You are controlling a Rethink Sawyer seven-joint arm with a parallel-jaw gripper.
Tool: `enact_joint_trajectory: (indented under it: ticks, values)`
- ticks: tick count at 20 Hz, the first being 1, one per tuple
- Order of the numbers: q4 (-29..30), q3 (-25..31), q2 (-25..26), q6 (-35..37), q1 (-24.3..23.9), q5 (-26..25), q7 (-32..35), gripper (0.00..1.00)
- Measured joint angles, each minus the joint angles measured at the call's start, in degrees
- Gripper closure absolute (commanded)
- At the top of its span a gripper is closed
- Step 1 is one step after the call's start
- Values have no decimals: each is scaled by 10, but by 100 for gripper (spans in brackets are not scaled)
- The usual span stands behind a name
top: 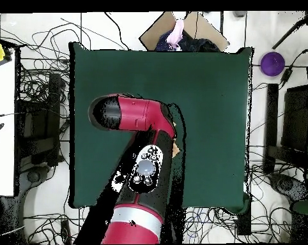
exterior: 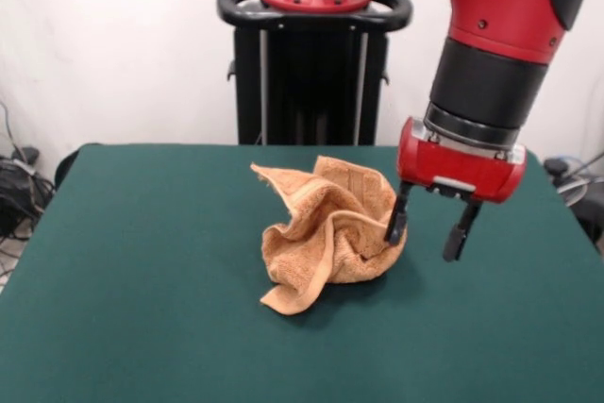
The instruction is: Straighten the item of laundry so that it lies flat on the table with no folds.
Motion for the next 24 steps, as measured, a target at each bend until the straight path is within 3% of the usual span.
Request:
enact_joint_trajectory:
  ticks: [16,24]
  values:
    - [15,0,1,-4,27,0,0,0]
    - [56,15,1,-50,8,0,0,0]
